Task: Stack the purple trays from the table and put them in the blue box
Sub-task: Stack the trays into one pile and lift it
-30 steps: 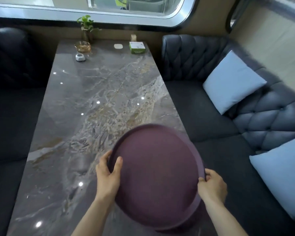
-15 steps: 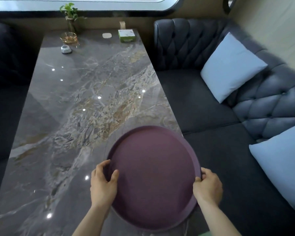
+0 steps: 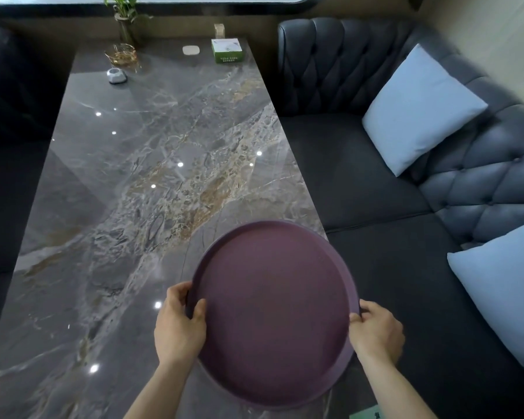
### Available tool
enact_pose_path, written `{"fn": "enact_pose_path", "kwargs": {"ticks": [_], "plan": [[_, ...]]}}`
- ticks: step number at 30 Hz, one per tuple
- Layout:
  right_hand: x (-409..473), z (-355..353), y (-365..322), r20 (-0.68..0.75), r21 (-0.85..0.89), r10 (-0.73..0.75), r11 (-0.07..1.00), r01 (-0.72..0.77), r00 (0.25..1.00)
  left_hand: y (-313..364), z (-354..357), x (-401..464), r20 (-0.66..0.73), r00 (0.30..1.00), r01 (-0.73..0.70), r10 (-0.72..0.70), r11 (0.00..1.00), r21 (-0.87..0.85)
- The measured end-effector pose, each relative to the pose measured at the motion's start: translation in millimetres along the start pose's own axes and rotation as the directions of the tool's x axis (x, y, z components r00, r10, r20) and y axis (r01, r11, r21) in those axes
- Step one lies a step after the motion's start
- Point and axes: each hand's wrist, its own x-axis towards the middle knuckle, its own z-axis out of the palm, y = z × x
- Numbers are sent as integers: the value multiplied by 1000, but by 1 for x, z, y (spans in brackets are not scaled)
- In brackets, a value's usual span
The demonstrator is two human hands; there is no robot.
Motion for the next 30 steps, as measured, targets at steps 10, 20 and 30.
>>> {"fn": "enact_pose_path", "kwargs": {"ticks": [10,20,30], "plan": [[-1,-1,-3,7,-76,-51,996,51,999,2,-4,-1,-14,998,-57,59,991,123],[0,-5,-8,47,-263,-147,952,154,988,16,-3,19,-95,995,-13,41,960,280],[6,-8,-4,74,-234,-164,956,177,984,13,-3,25,-79,997,8,15,960,281]]}}
